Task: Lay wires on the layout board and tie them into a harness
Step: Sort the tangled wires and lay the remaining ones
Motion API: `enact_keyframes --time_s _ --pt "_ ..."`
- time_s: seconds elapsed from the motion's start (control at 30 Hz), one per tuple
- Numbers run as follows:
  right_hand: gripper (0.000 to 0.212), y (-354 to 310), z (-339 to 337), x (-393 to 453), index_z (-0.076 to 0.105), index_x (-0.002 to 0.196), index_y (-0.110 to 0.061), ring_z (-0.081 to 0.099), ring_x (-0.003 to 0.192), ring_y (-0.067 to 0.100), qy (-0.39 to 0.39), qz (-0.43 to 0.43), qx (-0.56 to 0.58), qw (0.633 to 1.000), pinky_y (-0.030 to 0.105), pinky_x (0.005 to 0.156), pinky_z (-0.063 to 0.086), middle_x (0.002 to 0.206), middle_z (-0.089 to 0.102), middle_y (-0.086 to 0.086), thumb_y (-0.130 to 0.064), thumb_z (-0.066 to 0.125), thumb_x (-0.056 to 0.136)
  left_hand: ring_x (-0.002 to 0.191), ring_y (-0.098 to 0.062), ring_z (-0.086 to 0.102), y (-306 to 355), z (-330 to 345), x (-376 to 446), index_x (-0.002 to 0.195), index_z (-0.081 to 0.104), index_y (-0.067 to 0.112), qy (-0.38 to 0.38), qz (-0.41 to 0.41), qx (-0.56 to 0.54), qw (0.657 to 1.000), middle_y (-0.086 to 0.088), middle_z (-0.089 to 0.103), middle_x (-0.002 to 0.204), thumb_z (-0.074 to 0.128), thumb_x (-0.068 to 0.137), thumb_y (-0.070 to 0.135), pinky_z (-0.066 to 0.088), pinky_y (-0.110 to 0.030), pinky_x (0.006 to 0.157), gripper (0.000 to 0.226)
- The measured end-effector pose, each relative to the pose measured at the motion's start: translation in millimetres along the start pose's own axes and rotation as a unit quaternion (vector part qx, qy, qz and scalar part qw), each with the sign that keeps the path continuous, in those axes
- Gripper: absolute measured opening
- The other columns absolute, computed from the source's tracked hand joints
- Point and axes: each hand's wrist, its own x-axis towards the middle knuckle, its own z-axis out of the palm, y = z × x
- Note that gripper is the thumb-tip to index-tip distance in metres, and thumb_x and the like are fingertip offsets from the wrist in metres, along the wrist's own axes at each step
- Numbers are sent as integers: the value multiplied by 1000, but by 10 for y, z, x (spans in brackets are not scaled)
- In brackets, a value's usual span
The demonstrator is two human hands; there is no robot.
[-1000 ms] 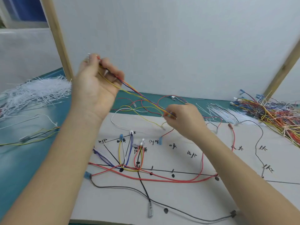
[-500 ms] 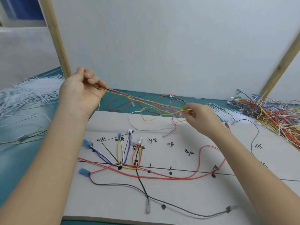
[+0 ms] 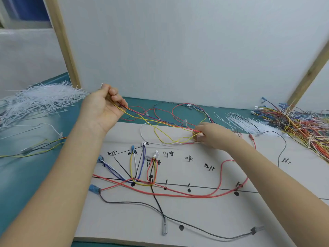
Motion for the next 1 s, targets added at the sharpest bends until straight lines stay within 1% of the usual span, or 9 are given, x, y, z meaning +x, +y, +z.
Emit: enact_keyframes --time_s 0.13,0.23,0.3,0.4,0.47,0.57,0.77,0.87,1.0 --pt "16 56 107 -67 51 111 -11 56 89 31 52 -8 -43 998 38 76 45 114 41 7 -16 43 97 37 -4 37 -37 6 -2 69 37 19 10 -9 11 1000 9 44 45 29 102 21 37 -21 59 35" --pt "10 92 27 -108 51 98 -13 51 68 23 163 51 149 974 28 55 34 86 52 4 -20 43 98 37 -6 46 -66 -3 -8 69 39 17 25 -21 15 999 8 48 44 30 102 20 44 -28 64 34" --pt "16 64 -108 -148 50 85 -18 47 46 14 210 100 334 914 21 44 33 65 54 1 -24 42 98 47 -8 57 -115 -5 -17 71 41 18 37 -38 33 998 8 53 45 32 102 21 46 -36 72 32" --pt "19 -61 -281 -216 49 82 -18 42 42 9 205 103 583 780 19 40 35 81 59 0 -19 40 100 74 -9 62 -273 18 -46 74 46 21 41 -66 117 990 13 63 55 34 101 25 37 -50 86 30" --pt "21 -169 -389 -267 47 80 -17 42 42 10 196 88 673 708 16 37 32 84 59 0 -16 41 100 81 -11 60 -403 48 -96 74 48 22 23 -84 165 982 16 67 64 37 100 26 32 -54 88 28" --pt "23 -299 -585 -361 47 78 -18 40 41 10 199 48 734 648 13 36 28 78 62 0 -14 41 100 83 -12 61 -492 103 -154 78 49 25 -7 -101 186 977 16 69 70 40 99 30 36 -49 86 23" --pt "22 -329 -899 -654 49 86 -16 35 38 5 124 -1 797 591 10 27 24 71 66 0 -12 31 99 82 -7 51 -326 177 -184 76 52 26 -25 31 243 969 10 55 85 42 98 32 34 -33 85 24" --pt "13 -355 -930 -746 48 86 -16 33 37 2 88 -18 806 585 8 26 21 69 63 -1 -15 37 93 88 3 46 -379 220 -251 75 54 29 -99 97 309 941 18 53 88 41 98 35 31 -24 78 27" --pt "3 -416 -918 -738 43 82 -17 26 35 0 55 -33 796 602 7 25 17 64 57 -2 -18 44 80 78 17 47 -683 357 -311 81 56 26 -203 92 377 899 23 55 81 45 96 34 33 -9 80 20"
